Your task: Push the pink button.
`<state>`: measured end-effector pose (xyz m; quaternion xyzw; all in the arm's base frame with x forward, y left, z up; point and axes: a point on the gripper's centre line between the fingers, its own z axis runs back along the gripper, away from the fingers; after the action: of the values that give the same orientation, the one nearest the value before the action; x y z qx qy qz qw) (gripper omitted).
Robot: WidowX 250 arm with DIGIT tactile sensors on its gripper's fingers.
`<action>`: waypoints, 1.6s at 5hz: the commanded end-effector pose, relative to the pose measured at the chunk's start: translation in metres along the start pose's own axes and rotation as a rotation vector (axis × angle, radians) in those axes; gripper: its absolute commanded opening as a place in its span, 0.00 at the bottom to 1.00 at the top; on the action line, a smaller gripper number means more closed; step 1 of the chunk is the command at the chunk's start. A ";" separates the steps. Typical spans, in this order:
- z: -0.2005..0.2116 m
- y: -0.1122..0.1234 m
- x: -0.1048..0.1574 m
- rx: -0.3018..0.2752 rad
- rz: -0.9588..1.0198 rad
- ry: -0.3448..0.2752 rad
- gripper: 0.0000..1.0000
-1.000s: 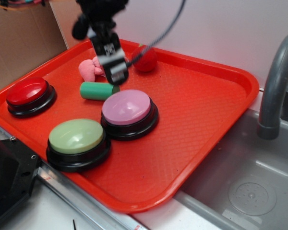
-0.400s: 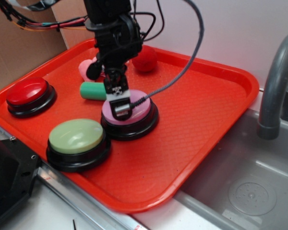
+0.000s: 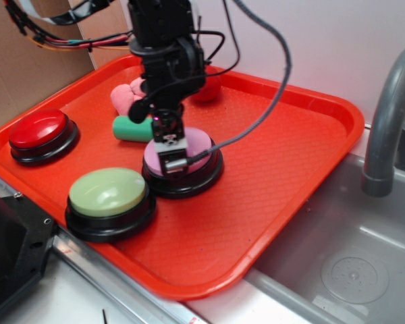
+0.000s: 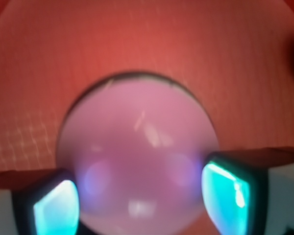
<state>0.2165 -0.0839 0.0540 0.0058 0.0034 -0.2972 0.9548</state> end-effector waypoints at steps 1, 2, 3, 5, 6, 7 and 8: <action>0.021 -0.010 0.008 0.026 0.001 -0.069 1.00; 0.036 -0.011 0.011 0.040 0.022 -0.030 1.00; 0.044 -0.013 0.014 0.039 0.041 -0.023 1.00; 0.070 -0.013 0.008 0.037 0.105 -0.053 1.00; 0.076 -0.010 0.004 -0.009 0.115 -0.084 1.00; 0.081 -0.009 0.003 0.013 0.130 -0.076 1.00; 0.092 -0.009 0.002 0.036 0.143 -0.089 1.00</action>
<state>0.2108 -0.0837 0.1290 0.0144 -0.0104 -0.2258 0.9740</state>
